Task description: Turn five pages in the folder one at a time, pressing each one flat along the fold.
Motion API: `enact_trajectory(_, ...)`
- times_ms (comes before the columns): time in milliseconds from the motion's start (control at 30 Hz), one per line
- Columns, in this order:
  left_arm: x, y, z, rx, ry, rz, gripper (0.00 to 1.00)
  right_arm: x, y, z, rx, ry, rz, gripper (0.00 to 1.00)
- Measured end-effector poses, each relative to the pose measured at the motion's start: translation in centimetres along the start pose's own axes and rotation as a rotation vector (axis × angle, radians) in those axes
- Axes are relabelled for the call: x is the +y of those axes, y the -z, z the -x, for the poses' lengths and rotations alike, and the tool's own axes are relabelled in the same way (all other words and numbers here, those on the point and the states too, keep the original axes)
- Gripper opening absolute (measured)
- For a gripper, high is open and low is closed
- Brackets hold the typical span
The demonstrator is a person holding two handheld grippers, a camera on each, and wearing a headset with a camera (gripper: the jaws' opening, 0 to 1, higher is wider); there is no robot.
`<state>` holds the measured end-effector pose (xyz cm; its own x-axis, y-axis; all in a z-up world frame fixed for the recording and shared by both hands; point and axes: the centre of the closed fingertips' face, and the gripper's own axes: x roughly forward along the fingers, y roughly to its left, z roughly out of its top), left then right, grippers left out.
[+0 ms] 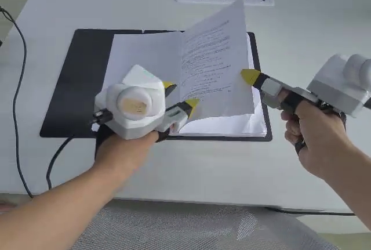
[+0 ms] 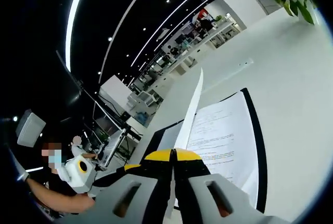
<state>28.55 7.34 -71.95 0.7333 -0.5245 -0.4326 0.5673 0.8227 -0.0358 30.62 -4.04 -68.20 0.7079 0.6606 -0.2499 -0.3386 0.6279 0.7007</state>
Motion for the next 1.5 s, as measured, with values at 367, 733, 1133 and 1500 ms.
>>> enact_trajectory(367,5.2,0.7,6.4,-0.007,-0.078,0.014,0.32,5.0,0.8,-3.3,-0.007,-0.068,0.005,0.00)
enact_trajectory(733,8.4,0.6,11.4,-0.044,-0.135,0.039,0.32,9.4,3.3,-8.1,0.026,-0.122,-0.004,0.00)
enact_trajectory(1133,11.8,2.1,15.6,-0.057,-0.201,0.078,0.32,11.2,9.0,-13.6,0.121,-0.048,0.089,0.00)
enact_trajectory(1500,13.4,3.7,17.1,-0.048,-0.206,0.094,0.31,9.0,13.6,-16.3,0.229,0.112,0.249,0.00)
